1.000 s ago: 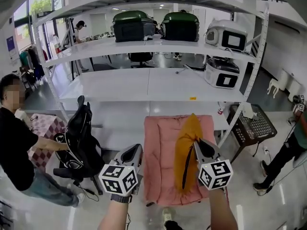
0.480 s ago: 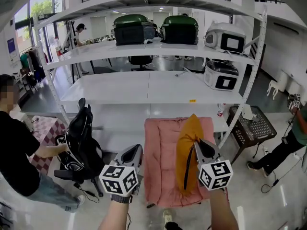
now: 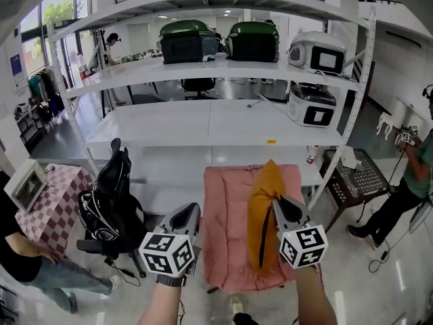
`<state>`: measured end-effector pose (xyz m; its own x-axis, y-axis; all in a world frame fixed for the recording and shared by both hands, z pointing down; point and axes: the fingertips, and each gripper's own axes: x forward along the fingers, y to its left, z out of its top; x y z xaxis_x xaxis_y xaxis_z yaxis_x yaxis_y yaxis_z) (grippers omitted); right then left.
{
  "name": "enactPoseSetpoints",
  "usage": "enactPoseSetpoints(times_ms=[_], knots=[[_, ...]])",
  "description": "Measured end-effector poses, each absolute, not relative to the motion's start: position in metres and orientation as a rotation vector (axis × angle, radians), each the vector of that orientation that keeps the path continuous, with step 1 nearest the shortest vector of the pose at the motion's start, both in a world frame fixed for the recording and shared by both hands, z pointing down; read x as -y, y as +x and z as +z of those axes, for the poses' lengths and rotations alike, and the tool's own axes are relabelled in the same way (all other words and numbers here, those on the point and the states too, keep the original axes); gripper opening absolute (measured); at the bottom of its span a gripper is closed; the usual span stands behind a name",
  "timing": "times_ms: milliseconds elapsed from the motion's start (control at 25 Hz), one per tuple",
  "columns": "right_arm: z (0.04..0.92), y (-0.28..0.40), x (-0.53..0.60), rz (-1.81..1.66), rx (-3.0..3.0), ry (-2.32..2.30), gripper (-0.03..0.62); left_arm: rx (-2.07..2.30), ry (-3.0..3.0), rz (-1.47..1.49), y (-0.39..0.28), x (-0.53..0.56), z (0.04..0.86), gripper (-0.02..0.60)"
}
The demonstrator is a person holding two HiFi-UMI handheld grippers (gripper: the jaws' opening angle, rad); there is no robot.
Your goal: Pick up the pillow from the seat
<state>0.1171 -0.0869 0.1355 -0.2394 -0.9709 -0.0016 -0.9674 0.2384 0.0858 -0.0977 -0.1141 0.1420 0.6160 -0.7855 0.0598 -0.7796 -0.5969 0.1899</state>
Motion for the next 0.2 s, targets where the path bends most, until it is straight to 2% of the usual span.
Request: enactPoseSetpoints(times_ms=[200], knots=[[0.1355, 0.1187, 0.0874, -0.108, 2.432, 1.905, 0.02, 1.296, 2.645, -0.043, -0.0953, 0.1144, 0.1423, 0.006]])
